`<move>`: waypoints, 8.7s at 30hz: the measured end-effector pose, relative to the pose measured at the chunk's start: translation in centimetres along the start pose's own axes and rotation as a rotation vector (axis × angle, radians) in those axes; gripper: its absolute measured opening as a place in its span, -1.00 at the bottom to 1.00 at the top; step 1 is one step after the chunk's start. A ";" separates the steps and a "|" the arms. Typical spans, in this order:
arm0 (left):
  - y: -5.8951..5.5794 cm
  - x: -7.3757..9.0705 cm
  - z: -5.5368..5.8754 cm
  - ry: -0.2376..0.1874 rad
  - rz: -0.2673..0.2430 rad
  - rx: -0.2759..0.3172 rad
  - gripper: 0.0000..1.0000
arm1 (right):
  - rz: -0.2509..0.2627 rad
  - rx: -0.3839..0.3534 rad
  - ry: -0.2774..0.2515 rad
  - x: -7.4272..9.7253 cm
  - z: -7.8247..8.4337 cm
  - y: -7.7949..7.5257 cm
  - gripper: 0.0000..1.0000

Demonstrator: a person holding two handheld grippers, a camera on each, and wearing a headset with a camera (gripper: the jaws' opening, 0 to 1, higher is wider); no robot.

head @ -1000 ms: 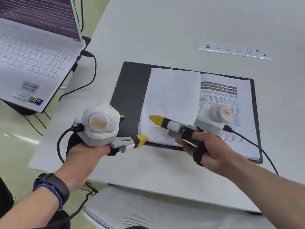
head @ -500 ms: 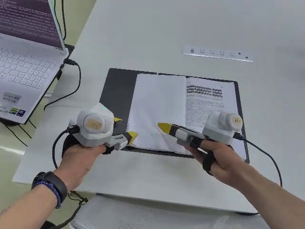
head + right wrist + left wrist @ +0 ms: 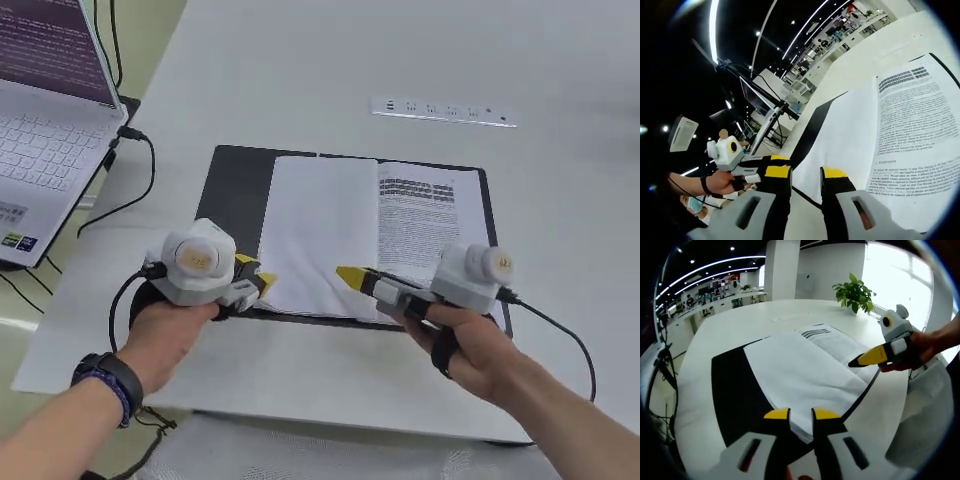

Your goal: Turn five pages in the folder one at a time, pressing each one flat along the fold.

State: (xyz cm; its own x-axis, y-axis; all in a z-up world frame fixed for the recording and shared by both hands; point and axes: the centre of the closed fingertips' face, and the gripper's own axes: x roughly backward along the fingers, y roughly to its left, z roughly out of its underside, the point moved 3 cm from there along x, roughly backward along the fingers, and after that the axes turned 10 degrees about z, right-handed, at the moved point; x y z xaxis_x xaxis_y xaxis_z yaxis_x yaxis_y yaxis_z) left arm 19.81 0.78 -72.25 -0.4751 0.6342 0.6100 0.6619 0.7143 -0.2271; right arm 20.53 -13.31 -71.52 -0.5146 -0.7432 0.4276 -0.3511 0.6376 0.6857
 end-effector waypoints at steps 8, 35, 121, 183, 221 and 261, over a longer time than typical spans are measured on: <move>0.3 -1.0 1.7 0.046 0.013 0.019 -0.93 | 0.015 -0.004 -0.008 0.5 -0.2 -0.5 -0.63; 0.7 -1.8 3.6 0.077 -0.010 0.063 -1.00 | 0.070 0.007 -0.022 -0.5 -2.9 -3.6 -0.84; 0.8 -1.8 3.7 0.068 -0.032 0.106 -1.00 | 0.284 -0.019 -0.210 -10.0 -14.3 -10.2 -1.00; 1.6 -2.5 4.2 0.045 -0.016 0.140 -1.00 | 0.138 0.003 -0.158 -4.0 -5.3 -7.2 -1.00; 1.5 -2.4 4.2 0.041 -0.015 0.131 -1.00 | 0.088 0.040 -0.083 0.6 2.3 -5.4 -1.00; -0.2 -1.3 2.1 0.021 -0.034 0.153 -0.72 | 0.143 0.159 -0.013 3.7 1.5 -5.0 -0.60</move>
State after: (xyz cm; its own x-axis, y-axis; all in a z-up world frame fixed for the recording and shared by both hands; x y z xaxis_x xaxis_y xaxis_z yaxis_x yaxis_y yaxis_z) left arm 19.09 0.43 -74.65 -0.4825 0.6035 0.6348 0.5485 0.7732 -0.3182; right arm 19.21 -18.93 -74.19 -0.5780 -0.6405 0.5055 -0.3924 0.7614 0.5161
